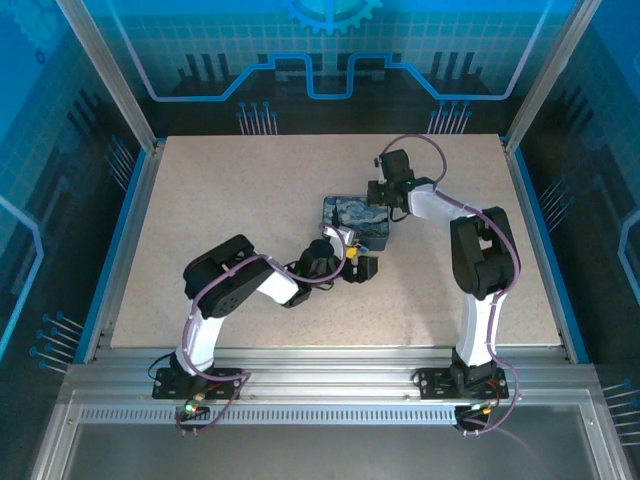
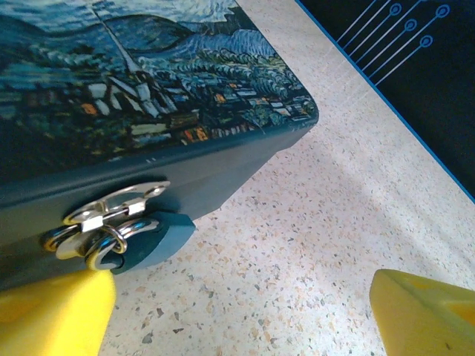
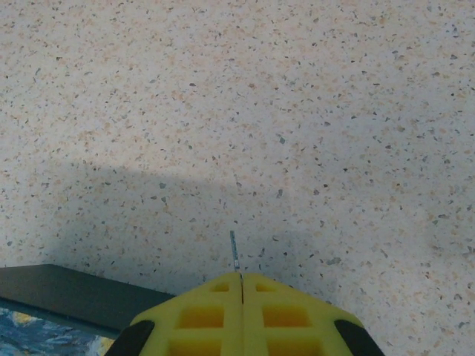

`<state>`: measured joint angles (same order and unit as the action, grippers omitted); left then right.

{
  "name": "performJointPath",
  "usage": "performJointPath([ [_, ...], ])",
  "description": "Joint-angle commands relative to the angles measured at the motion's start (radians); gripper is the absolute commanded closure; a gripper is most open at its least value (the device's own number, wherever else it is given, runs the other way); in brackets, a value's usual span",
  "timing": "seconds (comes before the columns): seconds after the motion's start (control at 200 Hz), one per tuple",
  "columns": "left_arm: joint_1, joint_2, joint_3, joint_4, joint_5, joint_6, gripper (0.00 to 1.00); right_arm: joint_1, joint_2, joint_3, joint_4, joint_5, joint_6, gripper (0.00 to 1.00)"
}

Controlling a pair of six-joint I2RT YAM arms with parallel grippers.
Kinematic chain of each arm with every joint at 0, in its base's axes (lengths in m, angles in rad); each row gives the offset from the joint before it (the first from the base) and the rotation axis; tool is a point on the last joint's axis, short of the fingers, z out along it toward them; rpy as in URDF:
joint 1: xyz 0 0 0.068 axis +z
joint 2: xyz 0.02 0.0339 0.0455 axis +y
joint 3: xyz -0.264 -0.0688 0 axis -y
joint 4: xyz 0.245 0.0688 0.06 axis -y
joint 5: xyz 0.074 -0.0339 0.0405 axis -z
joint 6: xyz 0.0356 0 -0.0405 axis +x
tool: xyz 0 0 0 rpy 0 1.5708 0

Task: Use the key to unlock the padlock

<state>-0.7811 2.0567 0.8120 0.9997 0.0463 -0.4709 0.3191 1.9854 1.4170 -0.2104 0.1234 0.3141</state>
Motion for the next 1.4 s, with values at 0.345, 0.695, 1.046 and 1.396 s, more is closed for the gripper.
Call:
performJointPath([
  [0.345,0.001,-0.059,0.055,-0.235,-0.258,-0.106,0.10,0.044,-0.020,-0.056,-0.076,-0.071,0.014,1.00],
  [0.695,0.017,-0.055,0.046,-0.074,-0.062,-0.064,0.19,0.049,-0.026,-0.064,-0.066,-0.075,0.017,1.00],
  [1.046,0.053,-0.016,-0.019,0.142,0.065,-0.131,0.38,0.051,-0.033,-0.069,-0.065,-0.070,0.019,1.00],
  [1.396,0.053,0.014,-0.048,0.243,0.088,-0.178,0.51,0.057,-0.034,-0.073,-0.066,-0.064,0.022,1.00],
])
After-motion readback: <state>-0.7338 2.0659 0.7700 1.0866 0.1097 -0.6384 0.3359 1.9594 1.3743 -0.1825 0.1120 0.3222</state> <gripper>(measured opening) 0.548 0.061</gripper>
